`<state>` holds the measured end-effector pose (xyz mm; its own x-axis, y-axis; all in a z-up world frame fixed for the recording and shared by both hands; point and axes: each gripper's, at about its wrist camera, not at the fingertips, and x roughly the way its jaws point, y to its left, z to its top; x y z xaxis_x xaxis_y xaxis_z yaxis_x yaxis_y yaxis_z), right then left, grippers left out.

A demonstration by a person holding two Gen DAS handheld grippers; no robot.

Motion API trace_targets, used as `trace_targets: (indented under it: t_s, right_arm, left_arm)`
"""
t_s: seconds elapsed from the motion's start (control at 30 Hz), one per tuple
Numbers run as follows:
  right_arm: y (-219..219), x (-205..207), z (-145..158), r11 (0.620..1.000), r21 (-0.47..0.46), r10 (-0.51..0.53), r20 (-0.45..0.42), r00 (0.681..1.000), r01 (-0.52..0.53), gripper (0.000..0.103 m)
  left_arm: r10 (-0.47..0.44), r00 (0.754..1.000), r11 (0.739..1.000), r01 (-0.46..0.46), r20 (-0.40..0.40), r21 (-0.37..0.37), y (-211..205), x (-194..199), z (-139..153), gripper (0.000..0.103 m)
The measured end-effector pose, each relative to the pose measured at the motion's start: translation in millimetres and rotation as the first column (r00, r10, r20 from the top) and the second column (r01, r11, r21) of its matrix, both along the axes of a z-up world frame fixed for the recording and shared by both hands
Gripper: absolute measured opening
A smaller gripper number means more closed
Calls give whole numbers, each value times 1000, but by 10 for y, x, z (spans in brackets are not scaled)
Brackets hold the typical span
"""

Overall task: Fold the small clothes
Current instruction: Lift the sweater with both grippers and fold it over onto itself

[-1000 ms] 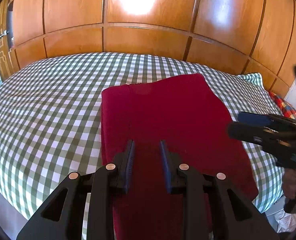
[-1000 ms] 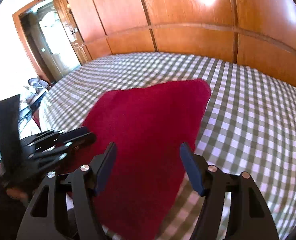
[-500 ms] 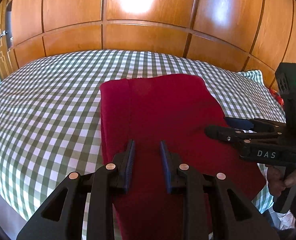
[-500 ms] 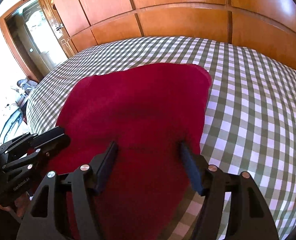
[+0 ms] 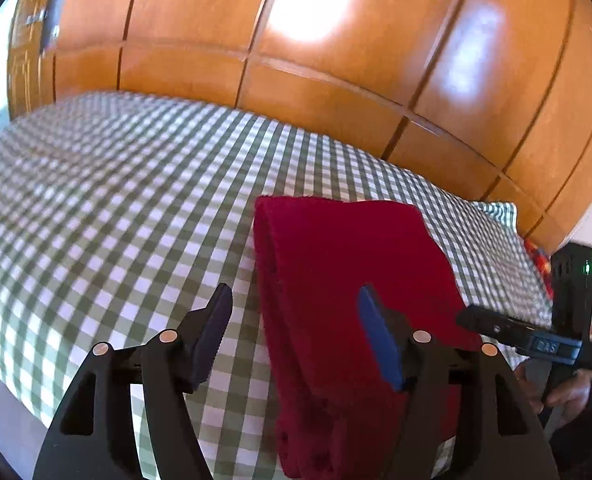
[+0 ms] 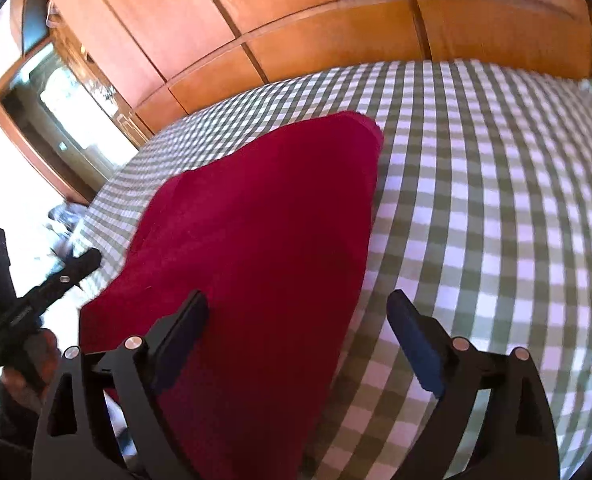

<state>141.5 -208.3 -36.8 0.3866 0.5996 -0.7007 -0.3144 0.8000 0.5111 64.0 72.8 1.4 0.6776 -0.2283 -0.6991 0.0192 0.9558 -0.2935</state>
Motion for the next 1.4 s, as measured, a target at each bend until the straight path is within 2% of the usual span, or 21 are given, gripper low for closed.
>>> trace_targets:
  t_s: [0.03,0.17,0.27,0.33,0.43,0.5,0.53,0.57,0.6,0.63,0.7,0.8,0.87,0.93,1.07,1.23,1.27,1.4]
  right_arm:
    - [-30,10,-24,1000,29,3,-21,1000,-2,92]
    - [-106,79,-144,993,117,31,-93,995,-20,92]
    - [-119,139,-244,989,149,44,-125,991,-25,92]
    - [-89,213,-321,982,186,67,-151,986,-38,92]
    - [38,322,-369,976,208,107,-159,981,-72,91]
    - [100,369,-380,973,210,127,-156,980,-93,91]
    - [121,389,-382,974,205,133,-153,979,-100,91]
    - [136,396,-378,976,192,134,-149,980,-104,86]
    - [150,394,-376,977,183,139,-146,980,-111,79]
    - [146,375,-359,977,178,141,-142,980,-115,75]
    - [127,320,-300,977,180,135,-132,982,-111,58]
    - [92,154,-98,981,153,130,-68,989,-119,49]
    - [5,50,-12,983,142,119,-41,992,-113,48]
    - [-185,-51,74,986,140,90,-19,996,-87,47]
    - [-763,-241,224,993,120,-6,24,1000,3,47]
    - [-1526,-357,363,987,75,-148,67,987,143,47]
    - [-1674,-359,400,983,69,-176,76,981,171,47]
    - [-2351,-307,565,950,54,-311,126,942,306,47]
  left_arm:
    - [-3,1000,1000,2,-23,-26,30,61,-42,72]
    - [-28,993,992,14,-116,-125,103,287,-260,72]
    - [-66,976,970,14,-206,-244,156,439,-521,72]
    - [-99,968,953,26,-230,-302,171,486,-654,72]
    - [-135,968,925,46,-212,-378,217,495,-748,72]
    - [-149,969,918,62,-195,-392,227,494,-768,72]
    - [-160,970,918,78,-183,-390,221,497,-762,68]
    - [-181,969,915,103,-169,-390,190,498,-757,64]
    - [-203,966,905,123,-160,-406,187,501,-760,50]
    - [-216,964,896,131,-158,-423,170,506,-771,49]
    - [-227,964,892,148,-140,-426,144,501,-766,42]
    - [-233,967,875,162,-104,-457,108,452,-704,37]
    - [-255,963,874,192,-86,-447,17,426,-627,36]
    - [-298,952,869,240,-72,-434,-156,417,-536,36]
    - [-392,919,837,335,-47,-433,-657,511,-421,35]
    - [-526,850,787,471,-35,-399,-1655,832,-309,33]
    - [-560,828,768,505,-31,-393,-1931,943,-267,33]
    - [-636,772,729,596,-11,-336,-2757,1272,-109,33]
